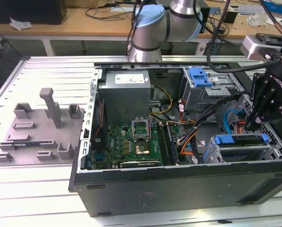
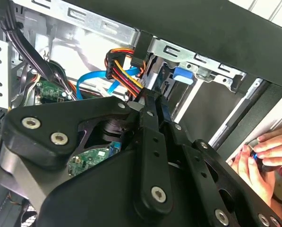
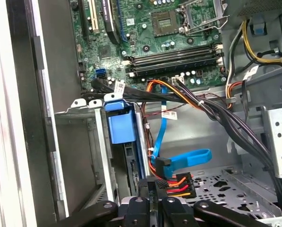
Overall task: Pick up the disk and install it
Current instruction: 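Insert the first disk wire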
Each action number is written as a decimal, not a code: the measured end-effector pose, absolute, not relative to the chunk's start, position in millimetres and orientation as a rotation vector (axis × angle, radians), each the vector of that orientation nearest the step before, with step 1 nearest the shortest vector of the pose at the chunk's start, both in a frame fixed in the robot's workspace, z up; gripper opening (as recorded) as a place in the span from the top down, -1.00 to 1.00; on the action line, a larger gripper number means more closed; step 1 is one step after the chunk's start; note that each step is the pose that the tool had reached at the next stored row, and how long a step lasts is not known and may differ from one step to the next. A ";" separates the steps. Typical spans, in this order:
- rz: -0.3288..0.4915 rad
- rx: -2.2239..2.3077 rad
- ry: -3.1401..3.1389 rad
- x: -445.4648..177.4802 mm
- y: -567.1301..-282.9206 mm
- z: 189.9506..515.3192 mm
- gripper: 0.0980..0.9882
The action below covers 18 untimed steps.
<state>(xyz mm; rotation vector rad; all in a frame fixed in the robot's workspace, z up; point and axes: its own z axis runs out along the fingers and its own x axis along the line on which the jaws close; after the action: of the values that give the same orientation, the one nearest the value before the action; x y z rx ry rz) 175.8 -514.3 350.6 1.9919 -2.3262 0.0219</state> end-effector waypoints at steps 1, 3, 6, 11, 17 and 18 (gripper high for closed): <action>0.017 1.996 -2.326 175.6 -515.5 350.6 0.84; 0.005 2.009 -2.325 174.9 -518.2 350.6 0.84; -0.015 2.029 -2.324 174.5 -521.3 350.4 0.84; -0.043 2.069 -2.338 174.5 -530.3 350.1 0.84; -0.040 2.080 -2.336 173.8 -530.8 350.0 0.84; -0.018 2.099 -2.354 168.5 -531.7 349.2 0.84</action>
<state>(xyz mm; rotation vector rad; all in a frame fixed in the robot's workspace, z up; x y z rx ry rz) 168.5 -531.7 349.2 2.0989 -2.3543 -0.0175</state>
